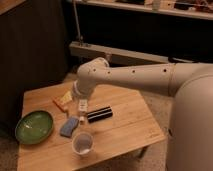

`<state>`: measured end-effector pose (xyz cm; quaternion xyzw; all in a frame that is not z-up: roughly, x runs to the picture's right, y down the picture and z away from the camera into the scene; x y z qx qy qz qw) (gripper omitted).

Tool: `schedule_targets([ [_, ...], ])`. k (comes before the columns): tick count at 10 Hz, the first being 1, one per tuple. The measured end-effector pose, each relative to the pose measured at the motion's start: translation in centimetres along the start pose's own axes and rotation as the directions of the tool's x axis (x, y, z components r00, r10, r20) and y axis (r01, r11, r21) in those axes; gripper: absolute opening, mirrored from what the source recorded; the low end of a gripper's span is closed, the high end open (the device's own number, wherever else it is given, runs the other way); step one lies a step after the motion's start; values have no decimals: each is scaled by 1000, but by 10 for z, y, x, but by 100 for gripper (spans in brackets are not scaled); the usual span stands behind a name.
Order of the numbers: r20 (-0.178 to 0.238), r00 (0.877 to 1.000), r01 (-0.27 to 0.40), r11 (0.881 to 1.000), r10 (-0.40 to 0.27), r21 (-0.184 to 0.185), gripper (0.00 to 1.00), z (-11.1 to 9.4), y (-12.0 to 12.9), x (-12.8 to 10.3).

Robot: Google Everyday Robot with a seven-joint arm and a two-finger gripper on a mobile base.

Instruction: Drag the ceramic bowl in a circle

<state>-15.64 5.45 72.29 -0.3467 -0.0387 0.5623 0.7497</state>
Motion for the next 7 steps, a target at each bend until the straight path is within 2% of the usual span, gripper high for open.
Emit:
schedule_targets([
  [2,-2,1000,0,1000,0,4,80,1,0,-1],
  [3,-6,1000,-8,1000,8,22,80,3,1,-2],
  [5,-7,1000,-13,999,13,31,80,3,1,-3],
  [7,-7,1000,-11,1000,11,29,80,4,3,-3],
])
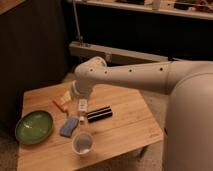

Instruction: Drag the ceramic bowl in a circle

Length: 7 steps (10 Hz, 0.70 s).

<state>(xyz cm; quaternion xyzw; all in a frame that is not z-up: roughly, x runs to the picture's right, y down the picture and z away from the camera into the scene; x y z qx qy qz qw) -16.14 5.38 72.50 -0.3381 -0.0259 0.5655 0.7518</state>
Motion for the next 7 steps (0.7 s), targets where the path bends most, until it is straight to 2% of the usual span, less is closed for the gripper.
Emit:
schedule_targets([
  [1,-1,1000,-3,1000,3,-1,80,1,-1,0],
  [2,-4,1000,-4,1000,4,-19,80,3,-1,-2],
  [3,-16,1000,-5,997,4,-73,80,18,-4,-7],
  [4,-28,1000,-5,995,2,-102,80,31,-4,-12],
  [5,-49,999,-3,992,-3,-128,80,45,-2,-16],
  [6,-90,996,4,988,-18,-156,80,66,4,-24],
  [7,-129,991,15,987,-36,-162,80,79,10,-28],
])
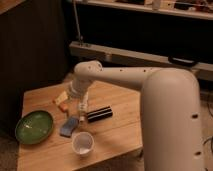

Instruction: Drag the ceramic bowl in a circle

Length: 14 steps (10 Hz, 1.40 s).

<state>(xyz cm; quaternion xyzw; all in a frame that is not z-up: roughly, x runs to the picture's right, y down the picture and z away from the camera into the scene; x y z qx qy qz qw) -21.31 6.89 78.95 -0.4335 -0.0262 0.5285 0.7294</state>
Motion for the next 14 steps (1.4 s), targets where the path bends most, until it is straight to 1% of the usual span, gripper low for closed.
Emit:
schedule_targets([
  [1,-65,998,20,1000,-21,-16,80,23,13,-5],
  [2,-83,996,21,999,-23,-31,77,31,12,-3],
  [4,-93,995,32,998,-37,-63,62,41,22,-1],
  [5,-89,995,35,996,-43,-87,48,44,25,-1],
  [6,-86,995,39,994,-47,-101,42,45,28,-1],
  [7,-84,995,48,992,-58,-117,39,48,36,-1],
  [9,-88,993,64,989,-76,-132,39,57,47,-2],
  [11,-97,991,76,988,-90,-133,39,66,53,-2],
  [14,-117,988,87,988,-102,-126,39,80,55,0],
])
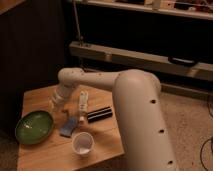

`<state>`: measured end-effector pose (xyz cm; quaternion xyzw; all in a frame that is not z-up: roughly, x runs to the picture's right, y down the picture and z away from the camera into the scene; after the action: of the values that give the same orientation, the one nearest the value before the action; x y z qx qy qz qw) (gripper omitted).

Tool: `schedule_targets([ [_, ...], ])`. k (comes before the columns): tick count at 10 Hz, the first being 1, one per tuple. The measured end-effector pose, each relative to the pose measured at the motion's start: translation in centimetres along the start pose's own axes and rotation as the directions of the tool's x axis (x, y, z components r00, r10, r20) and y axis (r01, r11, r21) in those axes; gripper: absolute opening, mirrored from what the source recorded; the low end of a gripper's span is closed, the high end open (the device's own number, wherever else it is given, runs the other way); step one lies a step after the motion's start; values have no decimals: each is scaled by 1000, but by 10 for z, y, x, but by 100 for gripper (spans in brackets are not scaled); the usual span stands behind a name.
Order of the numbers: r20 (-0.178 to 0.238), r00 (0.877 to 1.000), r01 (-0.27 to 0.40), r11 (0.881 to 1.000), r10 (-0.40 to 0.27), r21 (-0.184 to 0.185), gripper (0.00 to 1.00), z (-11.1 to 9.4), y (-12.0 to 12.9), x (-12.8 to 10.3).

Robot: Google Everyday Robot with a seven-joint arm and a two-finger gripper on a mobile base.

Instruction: Drag the ceramic bowl in a circle

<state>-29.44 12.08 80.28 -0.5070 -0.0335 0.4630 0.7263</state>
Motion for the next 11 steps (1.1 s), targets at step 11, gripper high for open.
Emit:
schedule_targets([
  [11,-93,995,29,999,-26,33,59,40,0,9],
])
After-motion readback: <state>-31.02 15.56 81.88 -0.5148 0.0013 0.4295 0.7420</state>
